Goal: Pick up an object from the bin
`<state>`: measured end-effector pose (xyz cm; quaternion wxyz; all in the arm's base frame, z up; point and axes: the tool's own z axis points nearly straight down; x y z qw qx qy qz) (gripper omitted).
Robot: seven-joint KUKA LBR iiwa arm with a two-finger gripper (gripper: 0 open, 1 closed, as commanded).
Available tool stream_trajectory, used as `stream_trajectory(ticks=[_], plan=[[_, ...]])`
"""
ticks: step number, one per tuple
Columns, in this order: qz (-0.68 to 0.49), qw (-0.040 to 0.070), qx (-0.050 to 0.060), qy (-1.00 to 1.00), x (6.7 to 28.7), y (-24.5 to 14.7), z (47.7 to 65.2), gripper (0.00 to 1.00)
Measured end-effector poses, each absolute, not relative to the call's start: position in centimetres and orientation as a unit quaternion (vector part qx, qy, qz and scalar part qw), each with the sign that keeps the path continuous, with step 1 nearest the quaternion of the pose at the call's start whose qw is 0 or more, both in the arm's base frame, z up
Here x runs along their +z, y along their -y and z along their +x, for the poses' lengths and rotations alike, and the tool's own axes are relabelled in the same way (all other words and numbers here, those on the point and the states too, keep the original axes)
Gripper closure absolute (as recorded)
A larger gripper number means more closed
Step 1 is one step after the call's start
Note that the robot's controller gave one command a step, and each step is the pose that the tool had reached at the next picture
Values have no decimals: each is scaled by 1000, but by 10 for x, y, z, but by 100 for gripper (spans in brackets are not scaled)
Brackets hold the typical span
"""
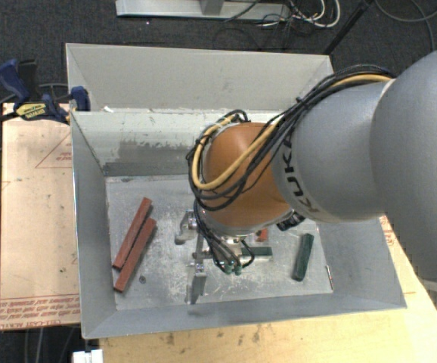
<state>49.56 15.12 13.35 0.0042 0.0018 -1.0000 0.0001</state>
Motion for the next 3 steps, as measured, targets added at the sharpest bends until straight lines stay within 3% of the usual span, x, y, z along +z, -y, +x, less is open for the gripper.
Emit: stream_trajectory(ticks=[1, 2, 3], plan=[[0, 1, -1, 1000, 138, -151, 498, 0], [157, -4, -1, 988, 96, -199, 533, 0], [225, -8, -3, 974, 91, -210, 539, 0]])
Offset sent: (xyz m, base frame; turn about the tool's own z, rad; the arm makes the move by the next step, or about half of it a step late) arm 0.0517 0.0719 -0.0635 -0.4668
